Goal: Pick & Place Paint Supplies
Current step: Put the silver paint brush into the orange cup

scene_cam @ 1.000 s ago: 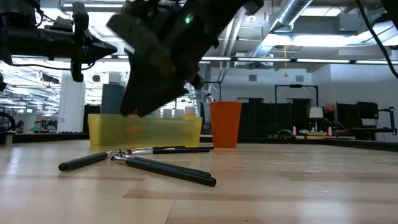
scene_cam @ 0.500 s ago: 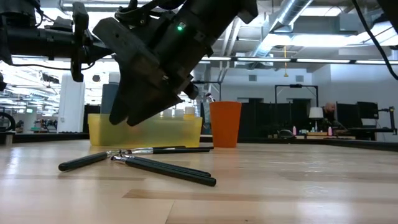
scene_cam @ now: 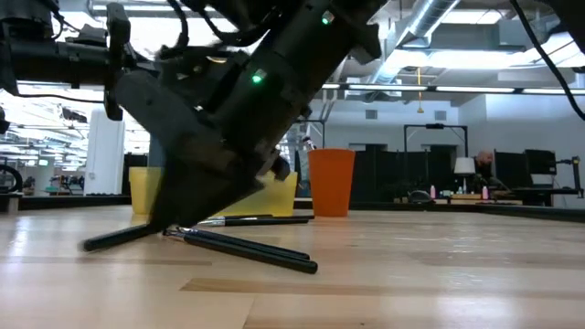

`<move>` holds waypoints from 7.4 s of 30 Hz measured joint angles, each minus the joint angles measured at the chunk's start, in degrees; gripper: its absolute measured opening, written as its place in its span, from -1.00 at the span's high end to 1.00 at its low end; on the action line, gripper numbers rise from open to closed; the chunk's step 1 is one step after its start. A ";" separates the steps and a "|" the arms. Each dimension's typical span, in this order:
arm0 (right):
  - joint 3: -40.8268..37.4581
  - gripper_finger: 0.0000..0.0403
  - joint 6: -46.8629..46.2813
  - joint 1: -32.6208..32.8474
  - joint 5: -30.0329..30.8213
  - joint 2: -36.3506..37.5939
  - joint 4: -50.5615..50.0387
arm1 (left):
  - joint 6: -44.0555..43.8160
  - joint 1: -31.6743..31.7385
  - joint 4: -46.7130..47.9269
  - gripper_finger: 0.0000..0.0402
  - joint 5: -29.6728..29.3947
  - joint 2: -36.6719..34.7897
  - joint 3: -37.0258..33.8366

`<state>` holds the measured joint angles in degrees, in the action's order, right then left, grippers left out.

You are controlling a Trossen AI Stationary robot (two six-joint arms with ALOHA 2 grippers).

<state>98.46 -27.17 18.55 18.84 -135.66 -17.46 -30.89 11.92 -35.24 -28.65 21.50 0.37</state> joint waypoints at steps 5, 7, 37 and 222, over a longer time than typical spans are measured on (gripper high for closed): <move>0.21 0.33 -2.13 0.04 -0.76 -0.93 0.14 | 0.00 0.00 -0.03 0.99 -0.01 0.00 0.01; 0.17 0.42 -2.69 0.07 -0.55 -0.99 -0.22 | 0.00 -0.01 -0.05 0.99 0.01 0.00 0.02; -3.00 0.88 -6.25 -3.11 -8.42 15.90 -25.15 | 0.00 0.00 -0.44 0.99 0.01 0.00 0.02; -35.68 0.99 -22.73 38.34 -19.88 29.43 -28.77 | 0.00 0.02 -0.88 0.99 0.01 0.02 0.02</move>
<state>62.78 -49.89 56.89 -1.04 -106.23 -46.24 -30.89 11.94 -36.12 -28.64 21.52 0.38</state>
